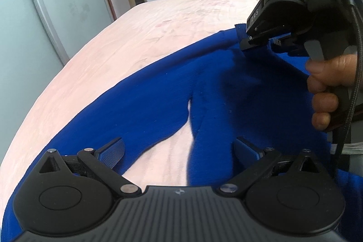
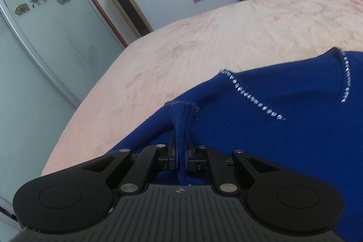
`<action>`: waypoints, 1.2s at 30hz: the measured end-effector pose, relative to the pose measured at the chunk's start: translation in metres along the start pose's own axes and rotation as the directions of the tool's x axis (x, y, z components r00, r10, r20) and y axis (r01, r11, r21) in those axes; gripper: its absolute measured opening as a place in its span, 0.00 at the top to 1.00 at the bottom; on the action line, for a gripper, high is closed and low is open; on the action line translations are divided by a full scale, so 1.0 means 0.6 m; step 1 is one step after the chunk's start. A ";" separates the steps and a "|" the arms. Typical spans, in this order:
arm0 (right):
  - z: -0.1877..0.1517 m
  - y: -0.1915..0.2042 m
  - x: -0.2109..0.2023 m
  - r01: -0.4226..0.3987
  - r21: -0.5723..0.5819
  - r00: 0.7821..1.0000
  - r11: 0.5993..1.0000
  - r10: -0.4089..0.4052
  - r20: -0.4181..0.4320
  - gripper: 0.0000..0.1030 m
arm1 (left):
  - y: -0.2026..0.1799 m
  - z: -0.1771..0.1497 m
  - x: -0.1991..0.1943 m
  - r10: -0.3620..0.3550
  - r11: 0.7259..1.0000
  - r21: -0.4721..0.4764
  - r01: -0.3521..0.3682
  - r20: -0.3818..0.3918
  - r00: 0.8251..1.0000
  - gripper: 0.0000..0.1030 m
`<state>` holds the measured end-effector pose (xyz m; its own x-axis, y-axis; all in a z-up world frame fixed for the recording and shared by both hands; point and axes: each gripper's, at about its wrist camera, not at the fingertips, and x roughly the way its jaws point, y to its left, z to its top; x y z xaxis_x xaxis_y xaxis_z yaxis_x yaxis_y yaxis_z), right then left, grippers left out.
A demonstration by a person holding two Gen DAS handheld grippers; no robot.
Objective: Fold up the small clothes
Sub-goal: 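Carry the held sleeve across the sweater body and open the right tool, then reach to the other sleeve cuff and close the left tool on it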
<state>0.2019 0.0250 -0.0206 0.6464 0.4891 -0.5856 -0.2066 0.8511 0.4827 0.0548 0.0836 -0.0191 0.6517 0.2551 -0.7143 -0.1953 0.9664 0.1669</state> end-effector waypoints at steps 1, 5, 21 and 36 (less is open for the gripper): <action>-0.001 0.003 0.003 -0.002 -0.001 1.000 1.000 0.002 -0.003 0.90 | 0.000 -0.001 0.000 0.002 1.000 0.000 -0.002 -0.001 1.000 0.00; -0.001 0.014 0.010 -0.017 -0.006 1.000 1.000 0.017 -0.009 0.90 | -0.001 0.001 0.001 0.007 1.000 -0.001 -0.007 -0.009 1.000 0.00; 0.004 -0.045 -0.027 -0.206 0.172 0.969 0.963 0.225 -0.101 0.60 | 0.007 0.008 0.009 0.008 1.000 -0.018 -0.008 -0.016 1.000 0.00; -0.040 -0.007 -0.094 -0.033 -0.111 0.994 0.993 0.022 -0.104 0.36 | 0.014 0.005 0.014 0.016 1.000 -0.027 -0.017 -0.031 0.999 0.00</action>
<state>0.1485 -0.0016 -0.0053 0.5622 0.5247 -0.6392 -0.3081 0.8502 0.4269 0.0606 0.0937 -0.0217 0.6254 0.2692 -0.7324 -0.2255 0.9609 0.1607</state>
